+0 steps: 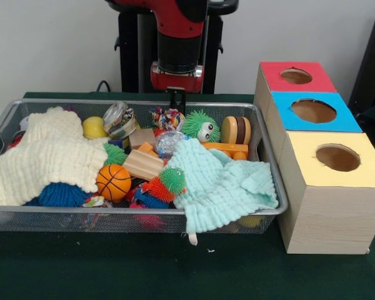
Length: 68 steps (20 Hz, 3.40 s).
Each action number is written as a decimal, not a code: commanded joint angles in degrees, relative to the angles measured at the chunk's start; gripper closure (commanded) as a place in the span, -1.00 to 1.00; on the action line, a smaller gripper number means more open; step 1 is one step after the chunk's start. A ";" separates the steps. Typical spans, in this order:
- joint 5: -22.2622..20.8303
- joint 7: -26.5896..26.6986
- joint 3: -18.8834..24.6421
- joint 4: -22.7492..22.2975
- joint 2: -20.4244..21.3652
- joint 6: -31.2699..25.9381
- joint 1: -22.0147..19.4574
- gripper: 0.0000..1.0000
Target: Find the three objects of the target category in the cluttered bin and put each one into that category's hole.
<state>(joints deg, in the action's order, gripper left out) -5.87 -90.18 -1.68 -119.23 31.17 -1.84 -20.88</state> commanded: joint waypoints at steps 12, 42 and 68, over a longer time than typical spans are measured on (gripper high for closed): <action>-2.25 -6.14 -1.61 3.09 4.51 -3.06 1.71 1.00; 1.65 -4.76 5.67 0.94 24.61 -18.97 -1.24 1.00; 8.32 -13.58 -1.93 12.25 24.48 -29.25 13.31 1.00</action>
<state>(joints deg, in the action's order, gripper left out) 0.01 -90.18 -3.67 -112.47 56.57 -22.15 -9.79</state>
